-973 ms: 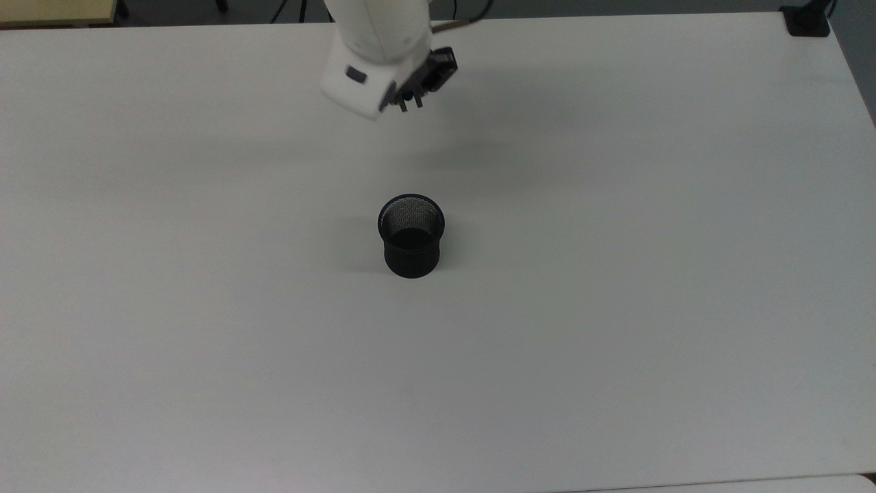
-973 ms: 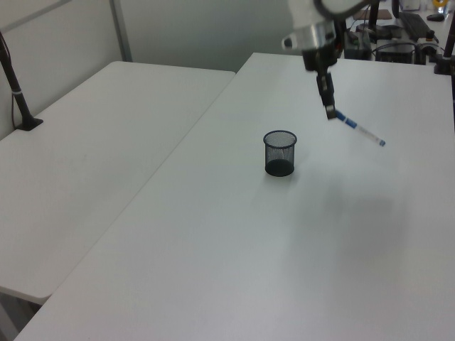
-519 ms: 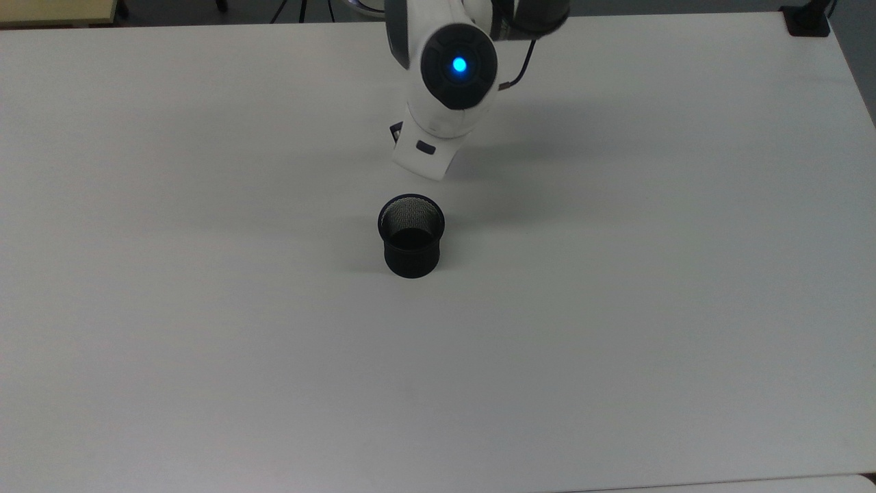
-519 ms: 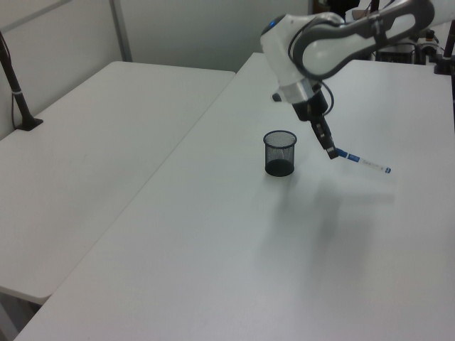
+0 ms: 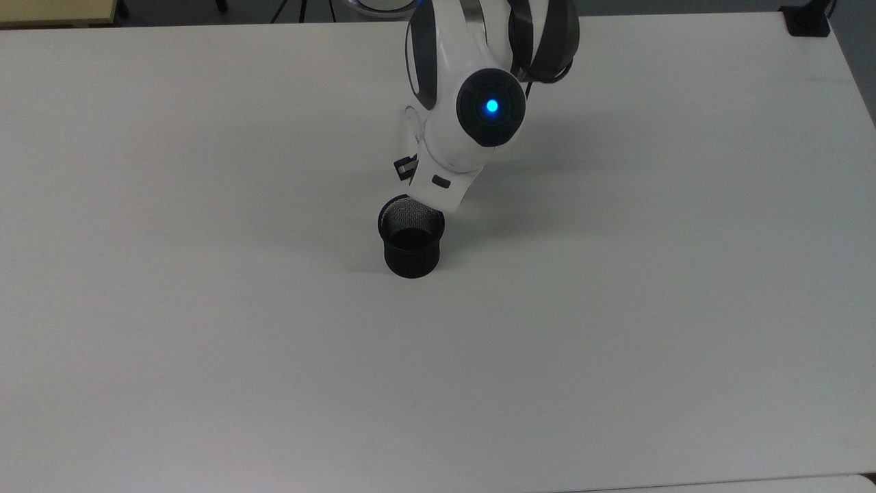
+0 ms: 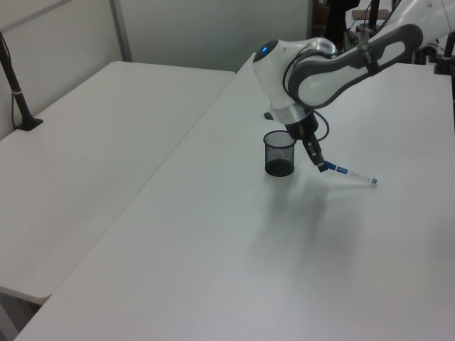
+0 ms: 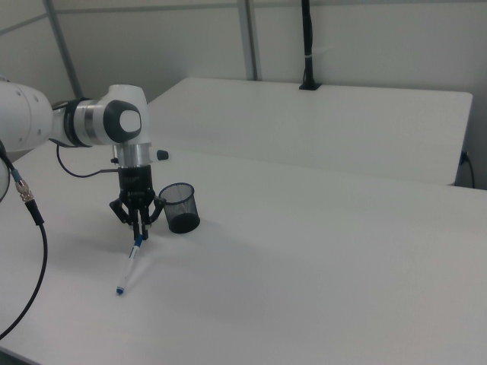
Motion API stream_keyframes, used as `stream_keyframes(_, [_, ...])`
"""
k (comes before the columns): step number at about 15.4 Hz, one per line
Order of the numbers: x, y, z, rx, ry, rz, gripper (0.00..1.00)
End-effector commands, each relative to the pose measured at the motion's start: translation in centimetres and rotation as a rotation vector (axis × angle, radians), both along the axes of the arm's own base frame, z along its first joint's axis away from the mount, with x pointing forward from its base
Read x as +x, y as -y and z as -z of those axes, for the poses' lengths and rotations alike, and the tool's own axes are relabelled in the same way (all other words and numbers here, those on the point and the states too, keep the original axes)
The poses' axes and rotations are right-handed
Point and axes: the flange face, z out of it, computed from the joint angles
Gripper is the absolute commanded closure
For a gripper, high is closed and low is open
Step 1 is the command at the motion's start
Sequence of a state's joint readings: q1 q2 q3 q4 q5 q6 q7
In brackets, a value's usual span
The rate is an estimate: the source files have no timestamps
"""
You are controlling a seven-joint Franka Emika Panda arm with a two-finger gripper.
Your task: Remove the marker
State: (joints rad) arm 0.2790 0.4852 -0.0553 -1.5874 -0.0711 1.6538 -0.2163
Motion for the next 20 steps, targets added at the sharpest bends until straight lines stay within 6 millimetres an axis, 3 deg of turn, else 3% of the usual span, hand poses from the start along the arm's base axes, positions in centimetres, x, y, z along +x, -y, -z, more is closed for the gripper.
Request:
stream_keyframes(1, [0.1,-0.2,0.9,-0.023,0.03,0.008,0.78])
stream_keyframes(3, [0.2,-0.2,0.9,-0.025,0.038,0.022,0.67])
stream_keyframes(4, [0.4,0.1,0.8,-0.023,0.046,0.026,0.53])
stream_keyframes(5, [0.6,0.1,0.8,-0.019,0.06,0.035,0.27])
stream_keyframes(8, [0.8,0.1,0.3,-0.025,0.078,0.06,0.06])
stream_keyframes(11, [0.8,0.1,-1.5,-0.034,0.115,0.107,0.0])
stream_keyframes(14, [0.8,0.8,-6.5,-0.018,0.194,0.144,0.0])
stream_keyframes(17, [0.2,3.2,-12.2,0.004,0.263,0.183,0.0])
stream_keyframes(20, [-0.8,7.6,-17.4,0.028,0.321,0.261,0.0])
